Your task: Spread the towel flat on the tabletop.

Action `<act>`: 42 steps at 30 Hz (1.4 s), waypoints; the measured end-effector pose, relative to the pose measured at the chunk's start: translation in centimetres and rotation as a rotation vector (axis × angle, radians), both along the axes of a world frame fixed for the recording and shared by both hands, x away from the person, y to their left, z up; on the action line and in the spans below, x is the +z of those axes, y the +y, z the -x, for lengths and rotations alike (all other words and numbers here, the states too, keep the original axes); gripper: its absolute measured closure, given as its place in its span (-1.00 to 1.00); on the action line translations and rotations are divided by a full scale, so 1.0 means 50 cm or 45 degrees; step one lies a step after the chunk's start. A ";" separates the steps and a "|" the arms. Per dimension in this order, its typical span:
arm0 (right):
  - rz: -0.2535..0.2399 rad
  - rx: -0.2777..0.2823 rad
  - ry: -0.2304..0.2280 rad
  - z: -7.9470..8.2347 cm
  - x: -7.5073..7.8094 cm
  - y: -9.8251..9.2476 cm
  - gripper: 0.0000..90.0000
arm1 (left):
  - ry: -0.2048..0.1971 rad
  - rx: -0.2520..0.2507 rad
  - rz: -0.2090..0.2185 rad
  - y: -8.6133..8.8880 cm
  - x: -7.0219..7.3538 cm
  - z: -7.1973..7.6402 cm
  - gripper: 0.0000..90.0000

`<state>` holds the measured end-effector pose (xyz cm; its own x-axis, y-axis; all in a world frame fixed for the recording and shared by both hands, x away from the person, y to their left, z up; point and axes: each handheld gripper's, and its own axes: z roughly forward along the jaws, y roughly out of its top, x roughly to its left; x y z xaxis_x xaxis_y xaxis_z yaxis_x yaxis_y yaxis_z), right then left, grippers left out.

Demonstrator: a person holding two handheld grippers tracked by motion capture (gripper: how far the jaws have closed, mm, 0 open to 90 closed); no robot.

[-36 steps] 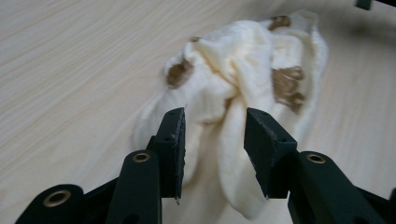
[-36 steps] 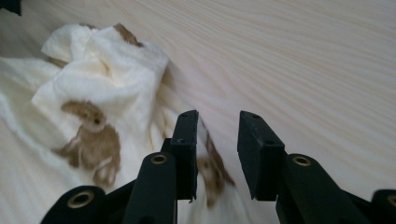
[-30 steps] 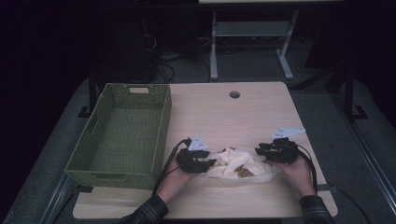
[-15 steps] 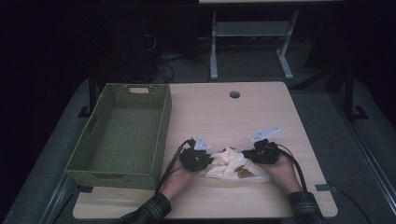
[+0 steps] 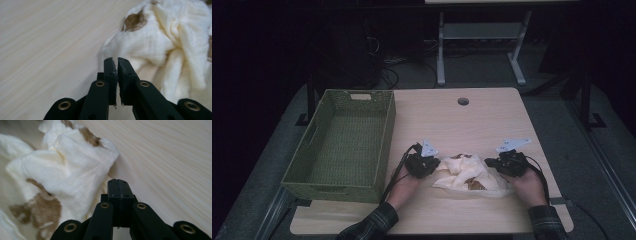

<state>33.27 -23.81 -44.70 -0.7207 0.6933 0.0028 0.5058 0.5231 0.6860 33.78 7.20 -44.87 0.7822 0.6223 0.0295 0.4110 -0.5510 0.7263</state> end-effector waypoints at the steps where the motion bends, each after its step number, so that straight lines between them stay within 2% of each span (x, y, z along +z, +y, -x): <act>1: 0.001 -0.011 -0.009 0.002 0.002 -0.008 1.00 | 0.018 0.016 0.037 0.005 0.002 -0.004 0.86; 2: -0.032 -0.035 -0.007 0.006 0.006 -0.021 1.00 | 0.021 0.019 0.048 0.008 0.003 -0.006 0.86; 5: -0.063 -0.057 -0.017 0.012 0.011 -0.041 1.00 | 0.021 0.007 0.055 0.007 0.007 -0.007 0.77; 10: -0.089 -0.056 -0.035 0.022 0.018 -0.045 1.00 | 0.026 -0.049 0.083 -0.020 0.016 -0.009 0.53; 15: -0.115 -0.027 -0.071 0.033 0.032 -0.037 1.00 | 0.064 -0.143 0.120 -0.066 0.022 -0.018 0.34; 18: -0.126 -0.022 -0.076 0.036 0.036 -0.036 1.00 | 0.075 -0.208 0.128 -0.096 0.024 -0.023 0.27; 20: -0.127 -0.020 -0.076 0.036 0.035 -0.035 1.00 | 0.082 -0.242 0.152 -0.121 0.027 -0.026 0.23; 25: -0.134 -0.015 -0.083 0.036 0.036 -0.037 1.00 | 0.102 -0.281 0.168 -0.169 0.026 -0.041 0.26; 27: -0.136 -0.016 -0.091 0.036 0.036 -0.038 1.00 | 0.116 -0.296 0.138 -0.178 0.023 -0.046 0.62; 29: -0.139 -0.019 -0.096 0.037 0.037 -0.041 1.00 | 0.128 -0.292 0.126 -0.178 0.020 -0.050 0.92; 30: -0.139 -0.027 -0.094 0.038 0.037 -0.044 1.00 | 0.135 -0.290 0.122 -0.175 0.021 -0.050 0.95; 33: -0.141 -0.050 -0.099 0.038 0.037 -0.054 1.00 | 0.097 -0.272 0.124 -0.153 0.035 -0.045 0.96; 36: -0.140 -0.084 -0.108 0.040 0.040 -0.069 1.00 | 0.053 -0.250 0.104 -0.125 0.052 -0.040 0.96; 42: -0.143 -0.172 -0.136 0.051 0.049 -0.109 1.00 | 0.013 -0.190 0.078 -0.060 0.068 -0.022 0.96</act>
